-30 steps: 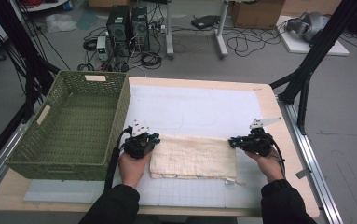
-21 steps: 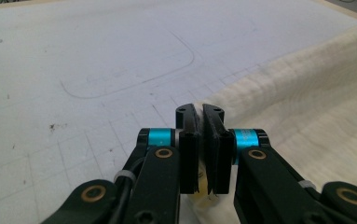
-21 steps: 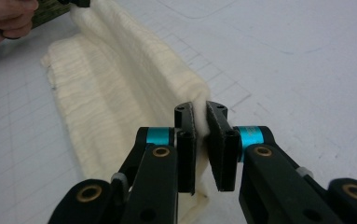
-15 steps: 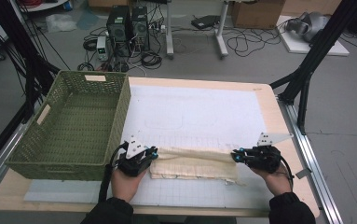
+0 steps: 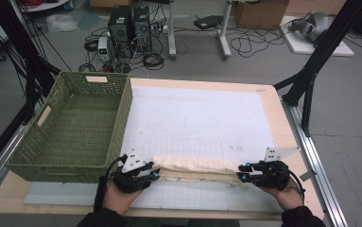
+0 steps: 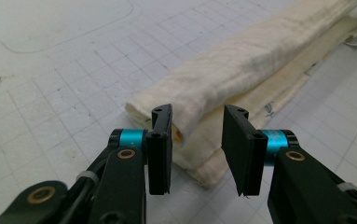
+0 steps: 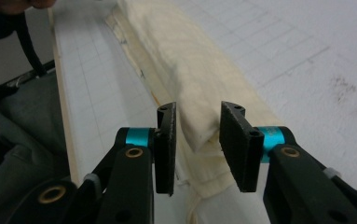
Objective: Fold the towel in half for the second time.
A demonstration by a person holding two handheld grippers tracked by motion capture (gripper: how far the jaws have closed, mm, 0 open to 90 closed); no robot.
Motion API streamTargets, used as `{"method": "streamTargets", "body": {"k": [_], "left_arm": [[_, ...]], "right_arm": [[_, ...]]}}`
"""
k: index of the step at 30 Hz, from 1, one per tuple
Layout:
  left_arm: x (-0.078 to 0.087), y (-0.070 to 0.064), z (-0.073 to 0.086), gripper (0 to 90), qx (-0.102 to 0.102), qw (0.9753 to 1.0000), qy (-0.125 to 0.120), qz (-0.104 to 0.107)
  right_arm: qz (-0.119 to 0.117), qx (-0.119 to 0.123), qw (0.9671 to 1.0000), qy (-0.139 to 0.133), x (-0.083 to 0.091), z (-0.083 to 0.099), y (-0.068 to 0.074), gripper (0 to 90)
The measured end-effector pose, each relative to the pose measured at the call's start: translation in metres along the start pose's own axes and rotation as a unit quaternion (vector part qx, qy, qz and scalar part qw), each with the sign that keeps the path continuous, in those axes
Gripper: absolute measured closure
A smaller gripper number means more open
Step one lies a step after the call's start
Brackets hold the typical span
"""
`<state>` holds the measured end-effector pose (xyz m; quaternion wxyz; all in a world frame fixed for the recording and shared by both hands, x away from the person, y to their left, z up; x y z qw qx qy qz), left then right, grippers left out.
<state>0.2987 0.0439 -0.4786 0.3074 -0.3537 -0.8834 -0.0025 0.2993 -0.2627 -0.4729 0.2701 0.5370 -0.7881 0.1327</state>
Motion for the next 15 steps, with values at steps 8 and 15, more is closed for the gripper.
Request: {"method": "streamTargets", "body": {"k": [8, 15], "left_arm": [[0.004, -0.003, -0.014, 61.4, 0.012, 0.9996, -0.019, 0.018], [-0.007, -0.004, -0.031, 68.4, 0.013, 0.9994, -0.024, 0.024]], "right_arm": [[0.000, 0.001, 0.9996, -0.027, -0.009, -0.032, -0.006, 66.0], [-0.020, -0.002, 0.9991, 0.037, -0.044, -0.013, -0.003, 78.9]]}}
Point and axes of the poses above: each handheld gripper's, and its own axes: x roughly backward along the jaws, z roughly out of its underside, y roughly to its left, the point moved 10 cm from there along -x, roughly forward along the jaws, and after that the axes turned 10 degrees about x, right-handed, at the moved point
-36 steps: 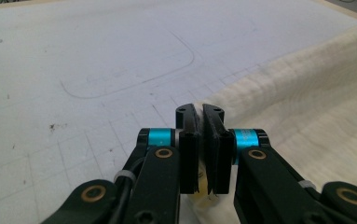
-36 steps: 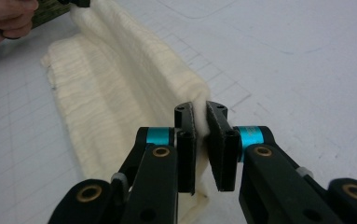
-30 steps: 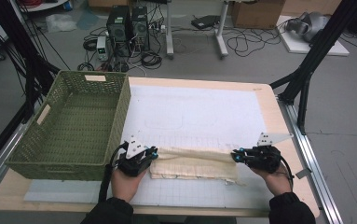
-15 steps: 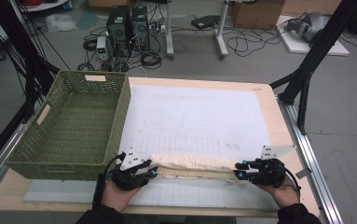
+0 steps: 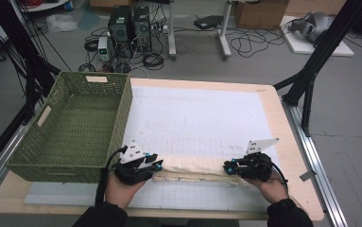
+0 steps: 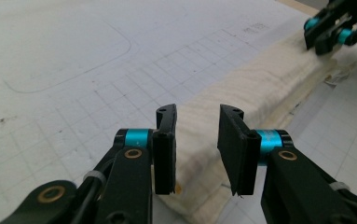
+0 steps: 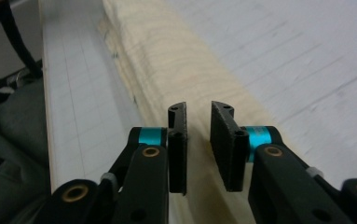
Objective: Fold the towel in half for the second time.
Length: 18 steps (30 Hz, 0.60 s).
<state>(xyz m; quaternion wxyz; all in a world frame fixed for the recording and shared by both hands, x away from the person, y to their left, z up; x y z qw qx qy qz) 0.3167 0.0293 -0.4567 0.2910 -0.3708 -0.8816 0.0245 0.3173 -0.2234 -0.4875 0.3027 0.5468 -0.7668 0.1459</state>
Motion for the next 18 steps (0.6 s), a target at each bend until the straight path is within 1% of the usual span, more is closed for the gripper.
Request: {"method": "streamTargets", "body": {"k": [1, 3, 4, 5, 6, 7, 8, 9, 10, 12, 13, 15, 18], "left_arm": [[-0.004, 0.000, 0.002, 69.7, -0.002, 1.0000, 0.007, -0.001], [-0.011, -0.001, 0.007, 72.2, -0.006, 0.9997, 0.023, -0.006], [-0.016, 0.000, 0.013, 74.3, -0.010, 0.9992, 0.038, -0.009], [-0.018, -0.001, 0.018, 75.5, -0.008, 0.9988, 0.048, -0.008], [-0.020, -0.001, 0.023, 75.9, -0.010, 0.9982, 0.059, -0.008], [-0.022, 0.001, 0.028, 77.3, -0.013, 0.9971, 0.073, -0.016], [-0.023, 0.002, 0.033, 79.3, -0.013, 0.9962, 0.083, -0.021], [-0.023, 0.003, 0.038, 79.5, -0.009, 0.9957, 0.090, -0.020], [-0.023, 0.004, 0.041, 79.5, -0.008, 0.9954, 0.094, -0.019], [-0.021, 0.005, 0.044, 79.5, -0.009, 0.9956, 0.092, -0.018], [-0.020, 0.005, 0.044, 79.5, -0.009, 0.9958, 0.089, -0.017], [-0.017, 0.006, 0.045, 79.0, -0.015, 0.9958, 0.088, -0.018], [-0.016, 0.006, 0.045, 77.3, -0.020, 0.9959, 0.086, -0.018]], "right_arm": [[-0.001, 0.005, 1.0000, 0.006, -0.002, 0.003, 0.002, 79.1], [-0.006, 0.005, 0.9999, 0.013, -0.004, 0.008, 0.006, 79.0], [-0.006, 0.006, 0.9999, 0.013, -0.004, 0.010, 0.007, 79.0], [-0.005, 0.008, 0.9998, 0.016, -0.004, 0.013, 0.009, 79.0], [-0.002, 0.008, 0.9998, 0.018, -0.003, 0.015, 0.009, 78.9], [-0.001, 0.007, 0.9998, 0.018, -0.002, 0.017, 0.009, 78.7], [-0.002, 0.005, 0.9999, 0.016, -0.002, 0.019, 0.008, 78.7], [0.001, 0.005, 0.9998, 0.019, -0.001, 0.021, 0.008, 78.7], [0.003, 0.006, 0.9998, 0.021, 0.000, 0.024, 0.007, 78.8], [0.004, 0.000, 0.9998, 0.021, 0.002, 0.028, 0.008, 78.7], [0.006, 0.003, 0.9997, 0.023, 0.003, 0.031, 0.008, 78.8], [0.011, 0.002, 0.9998, 0.018, 0.006, 0.034, 0.008, 78.7], [0.013, -0.004, 0.9998, 0.012, 0.009, 0.037, 0.009, 78.0]]}}
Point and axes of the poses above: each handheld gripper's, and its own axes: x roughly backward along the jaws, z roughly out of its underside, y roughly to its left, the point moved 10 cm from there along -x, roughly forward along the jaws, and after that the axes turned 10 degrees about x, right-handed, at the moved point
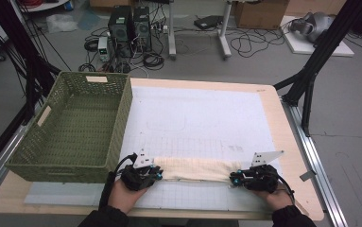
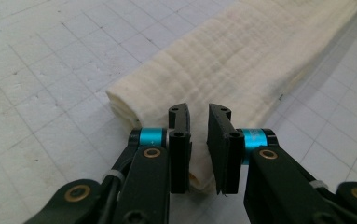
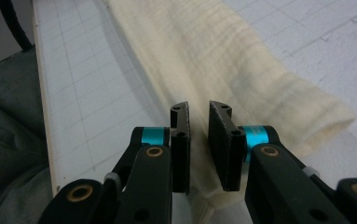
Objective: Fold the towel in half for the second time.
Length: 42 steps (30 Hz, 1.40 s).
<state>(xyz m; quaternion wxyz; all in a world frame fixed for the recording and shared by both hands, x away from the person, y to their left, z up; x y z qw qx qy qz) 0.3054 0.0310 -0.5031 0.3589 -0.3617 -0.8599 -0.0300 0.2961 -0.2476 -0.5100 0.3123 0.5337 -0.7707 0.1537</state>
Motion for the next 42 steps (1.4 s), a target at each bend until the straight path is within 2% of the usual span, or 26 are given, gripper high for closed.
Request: {"method": "streamTargets", "body": {"k": [3, 5, 7, 9, 10, 13, 17, 22, 24, 26, 28, 32, 35, 42], "left_arm": [[0.003, -0.001, -0.004, 74.2, -0.009, 0.9998, -0.017, -0.001], [0.006, 0.000, -0.008, 73.5, -0.006, 0.9996, -0.028, -0.003], [0.006, 0.002, -0.009, 73.3, -0.006, 0.9996, -0.027, -0.003], [0.005, 0.003, -0.006, 73.3, -0.008, 0.9998, -0.021, -0.001], [0.005, 0.003, -0.005, 73.3, -0.009, 0.9998, -0.018, -0.002], [0.003, 0.005, -0.001, 72.1, -0.012, 0.9999, -0.011, -0.004], [0.001, 0.006, 0.000, 70.8, -0.010, 0.9999, -0.010, 0.000], [0.001, 0.005, 0.001, 69.8, -0.019, 0.9998, -0.010, -0.005], [0.000, 0.005, 0.000, 69.5, -0.021, 0.9997, -0.011, -0.006], [0.000, 0.004, 0.000, 68.7, -0.020, 0.9997, -0.011, -0.006], [0.000, 0.004, -0.002, 67.4, -0.022, 0.9997, -0.013, 0.000], [0.005, 0.006, -0.010, 64.4, -0.015, 0.9994, -0.031, 0.005], [0.007, 0.006, -0.011, 63.4, -0.017, 0.9991, -0.038, 0.004], [0.001, 0.009, -0.004, 63.7, -0.016, 0.9998, -0.012, -0.006]], "right_arm": [[0.005, 0.017, 0.9998, 0.002, 0.001, -0.008, 0.003, 73.3], [0.010, 0.026, 0.9994, -0.019, 0.004, -0.021, 0.005, 71.1], [0.023, 0.032, 0.9987, -0.032, 0.006, -0.032, 0.002, 65.8], [0.036, 0.034, 0.9982, -0.034, 0.004, -0.038, -0.004, 64.5], [0.043, 0.036, 0.9980, -0.030, 0.002, -0.038, -0.007, 64.5], [0.038, 0.039, 0.9985, -0.007, -0.007, -0.030, -0.011, 61.7], [0.055, 0.051, 0.9967, 0.032, -0.010, -0.013, -0.013, 58.6], [0.064, 0.045, 0.9967, 0.021, -0.004, -0.006, -0.016, 57.6], [0.069, 0.042, 0.9966, 0.018, -0.004, -0.005, -0.015, 57.0], [0.073, 0.049, 0.9959, 0.019, -0.004, -0.005, -0.013, 55.9], [0.070, 0.048, 0.9963, 0.015, -0.004, -0.007, -0.010, 52.5], [0.077, 0.049, 0.9957, -0.012, -0.001, -0.017, -0.009, 48.3], [0.083, 0.049, 0.9953, -0.014, 0.000, -0.018, -0.010, 47.1], [0.087, 0.051, 0.9948, 0.012, -0.005, -0.009, -0.013, 47.2]]}}
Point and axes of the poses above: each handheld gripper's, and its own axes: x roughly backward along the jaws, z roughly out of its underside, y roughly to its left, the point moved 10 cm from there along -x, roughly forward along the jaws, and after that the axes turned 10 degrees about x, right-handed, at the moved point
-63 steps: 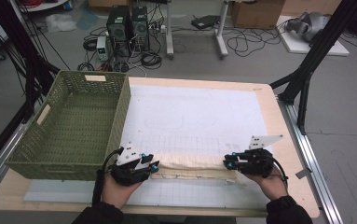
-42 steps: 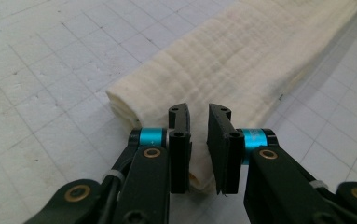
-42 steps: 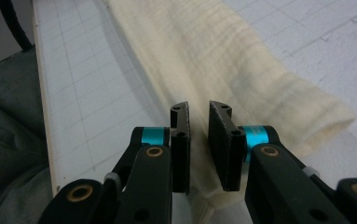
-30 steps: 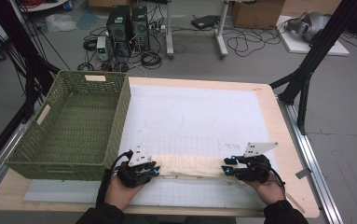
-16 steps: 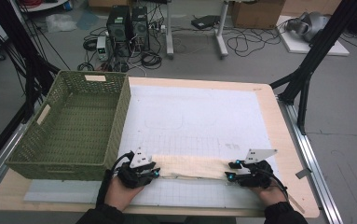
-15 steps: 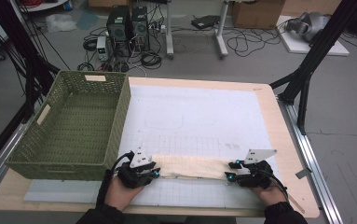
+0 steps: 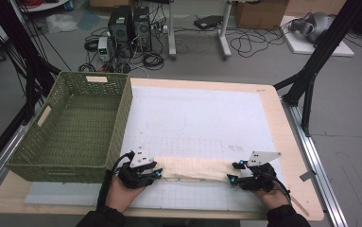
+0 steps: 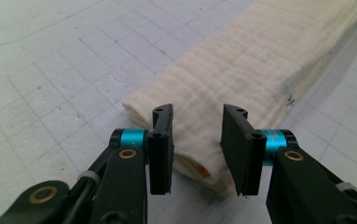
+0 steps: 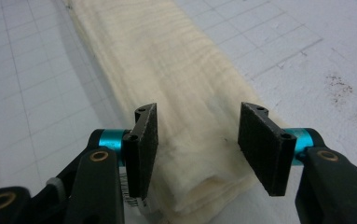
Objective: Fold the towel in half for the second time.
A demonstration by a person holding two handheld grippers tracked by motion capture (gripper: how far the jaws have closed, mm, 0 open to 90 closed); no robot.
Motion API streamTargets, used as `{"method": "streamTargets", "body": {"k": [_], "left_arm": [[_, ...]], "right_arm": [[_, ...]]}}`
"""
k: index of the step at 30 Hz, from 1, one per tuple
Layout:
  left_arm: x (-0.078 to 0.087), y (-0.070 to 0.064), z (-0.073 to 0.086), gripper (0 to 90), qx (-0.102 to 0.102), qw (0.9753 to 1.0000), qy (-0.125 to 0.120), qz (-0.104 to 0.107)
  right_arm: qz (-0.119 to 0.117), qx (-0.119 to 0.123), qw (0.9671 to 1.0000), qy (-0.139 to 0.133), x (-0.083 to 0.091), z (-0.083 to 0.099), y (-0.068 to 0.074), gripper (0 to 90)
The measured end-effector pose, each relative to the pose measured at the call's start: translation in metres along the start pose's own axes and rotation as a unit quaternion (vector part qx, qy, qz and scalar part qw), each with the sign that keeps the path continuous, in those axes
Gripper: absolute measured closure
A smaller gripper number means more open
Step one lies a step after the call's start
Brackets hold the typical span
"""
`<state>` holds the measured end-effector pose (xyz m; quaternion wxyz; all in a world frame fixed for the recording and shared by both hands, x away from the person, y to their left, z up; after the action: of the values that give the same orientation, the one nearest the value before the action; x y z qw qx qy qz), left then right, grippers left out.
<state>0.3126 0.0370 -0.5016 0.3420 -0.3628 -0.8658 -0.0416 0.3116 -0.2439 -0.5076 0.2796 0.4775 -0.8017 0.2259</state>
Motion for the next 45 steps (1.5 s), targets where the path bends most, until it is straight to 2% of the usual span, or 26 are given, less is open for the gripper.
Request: {"method": "streamTargets", "body": {"k": [6, 16, 21, 26, 33, 45], "left_arm": [[-0.002, -0.001, 0.003, 62.8, -0.002, 1.0000, 0.006, -0.006], [-0.002, 0.000, 0.003, 61.1, -0.001, 1.0000, 0.004, -0.003], [-0.002, 0.000, 0.003, 61.1, 0.003, 1.0000, 0.002, 0.000], [-0.003, 0.002, 0.003, 61.0, -0.003, 1.0000, 0.004, 0.004], [-0.003, 0.002, 0.003, 60.9, -0.004, 1.0000, 0.004, 0.001], [-0.005, 0.001, 0.002, 60.5, -0.006, 1.0000, 0.003, -0.002]], "right_arm": [[0.000, 0.002, 1.0000, 0.004, 0.002, 0.004, 0.000, 47.3], [0.001, 0.004, 1.0000, 0.002, 0.004, 0.003, 0.000, 46.2], [0.001, -0.001, 0.9999, -0.013, 0.005, -0.003, 0.000, 44.0], [0.004, -0.004, 0.9995, -0.031, 0.008, -0.011, 0.000, 42.8], [-0.002, -0.005, 1.0000, 0.002, -0.001, 0.000, -0.002, 43.3], [0.007, -0.007, 0.9999, -0.011, 0.006, -0.001, -0.002, 41.3]]}}
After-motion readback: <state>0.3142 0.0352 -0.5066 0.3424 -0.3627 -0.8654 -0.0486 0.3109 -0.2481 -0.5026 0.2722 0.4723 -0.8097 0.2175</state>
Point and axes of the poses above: each handheld gripper's, and its own axes: x roughly backward along the jaws, z roughly out of its underside, y roughly to its left, the point moved 10 cm from there along -x, roughly forward along the jaws, and after that the axes turned 10 degrees about x, right-handed, at the moved point
